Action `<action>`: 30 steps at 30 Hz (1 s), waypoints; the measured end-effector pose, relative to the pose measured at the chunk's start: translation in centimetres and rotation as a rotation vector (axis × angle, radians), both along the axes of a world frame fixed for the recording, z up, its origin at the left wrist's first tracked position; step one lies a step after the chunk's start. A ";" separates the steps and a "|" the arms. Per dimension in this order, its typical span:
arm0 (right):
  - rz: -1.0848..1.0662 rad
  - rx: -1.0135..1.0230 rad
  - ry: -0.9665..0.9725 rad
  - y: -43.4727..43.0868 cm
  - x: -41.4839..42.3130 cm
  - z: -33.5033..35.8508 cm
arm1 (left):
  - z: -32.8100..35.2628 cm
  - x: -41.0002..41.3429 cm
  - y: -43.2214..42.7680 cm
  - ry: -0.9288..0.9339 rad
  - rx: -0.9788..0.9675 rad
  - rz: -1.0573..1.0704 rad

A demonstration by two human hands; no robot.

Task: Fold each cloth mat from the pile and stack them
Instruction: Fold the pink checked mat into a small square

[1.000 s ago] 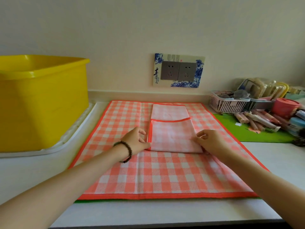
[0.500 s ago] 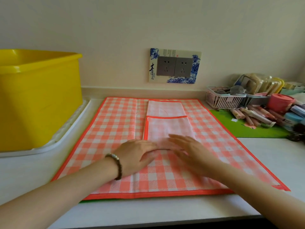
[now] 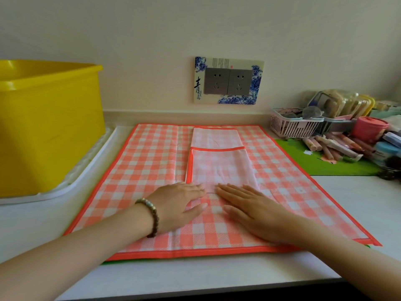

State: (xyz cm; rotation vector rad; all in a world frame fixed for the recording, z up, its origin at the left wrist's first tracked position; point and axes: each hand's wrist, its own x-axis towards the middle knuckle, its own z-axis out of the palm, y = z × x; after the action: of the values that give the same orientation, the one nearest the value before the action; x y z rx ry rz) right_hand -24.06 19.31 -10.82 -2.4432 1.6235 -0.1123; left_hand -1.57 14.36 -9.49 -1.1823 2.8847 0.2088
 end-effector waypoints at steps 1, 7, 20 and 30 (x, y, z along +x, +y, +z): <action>-0.008 0.011 -0.004 0.3 -0.7 0.1 | -0.1 0.0 0.1 0.003 0.010 0.003; -0.065 0.070 0.006 2.1 -4.8 0.5 | -0.4 0.4 -0.1 0.028 0.058 0.003; -0.123 -0.242 -0.013 0.6 -5.3 2.2 | 0.7 -0.8 -0.8 -0.019 0.000 0.036; 0.097 -0.474 0.174 -2.5 -5.4 1.7 | 0.8 -1.3 -2.2 -0.007 0.066 0.054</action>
State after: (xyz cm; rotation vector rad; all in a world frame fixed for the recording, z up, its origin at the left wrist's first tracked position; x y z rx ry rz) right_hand -29.43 16.79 -9.14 -2.9537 1.7009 -0.3092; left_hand -2.87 12.18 -8.74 -1.2477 2.8187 0.2975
